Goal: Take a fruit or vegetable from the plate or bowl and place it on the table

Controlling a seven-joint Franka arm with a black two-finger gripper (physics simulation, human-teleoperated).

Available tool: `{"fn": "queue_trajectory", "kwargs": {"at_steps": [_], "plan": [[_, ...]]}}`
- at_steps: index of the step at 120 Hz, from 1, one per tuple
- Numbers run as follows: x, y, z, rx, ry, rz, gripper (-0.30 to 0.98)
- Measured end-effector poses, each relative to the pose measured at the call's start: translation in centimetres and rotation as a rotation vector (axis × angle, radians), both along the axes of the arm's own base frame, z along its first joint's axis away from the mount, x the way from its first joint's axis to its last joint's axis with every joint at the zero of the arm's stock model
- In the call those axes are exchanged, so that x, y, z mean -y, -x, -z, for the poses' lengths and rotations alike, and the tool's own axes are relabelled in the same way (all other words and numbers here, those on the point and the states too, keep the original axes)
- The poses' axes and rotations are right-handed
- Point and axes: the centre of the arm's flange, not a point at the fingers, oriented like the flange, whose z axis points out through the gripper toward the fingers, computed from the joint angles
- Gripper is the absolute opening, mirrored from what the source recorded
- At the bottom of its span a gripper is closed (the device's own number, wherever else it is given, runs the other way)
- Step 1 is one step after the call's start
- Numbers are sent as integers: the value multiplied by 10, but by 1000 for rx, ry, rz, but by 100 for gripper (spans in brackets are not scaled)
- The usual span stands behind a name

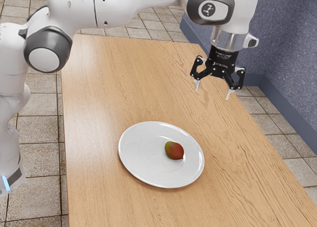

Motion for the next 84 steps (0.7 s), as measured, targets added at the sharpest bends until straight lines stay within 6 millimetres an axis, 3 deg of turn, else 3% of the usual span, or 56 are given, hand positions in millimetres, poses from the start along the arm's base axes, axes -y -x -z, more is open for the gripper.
{"fn": "queue_trajectory", "kwargs": {"at_steps": [15, 36, 52, 62, 68, 75, 84], "plan": [[0, -5, 11, -12, -10, 45, 69], [52, 18, 4, 5, 30, 440, 69], [65, 9, 30, -11, 26, 715, 69], [68, -6, 64, -35, -2, 871, 69], [54, 6, 87, -52, -9, 945, 68], [18, 36, 110, -56, -1, 1020, 68], [-23, 62, 121, -18, -66, 1124, 68]]}}
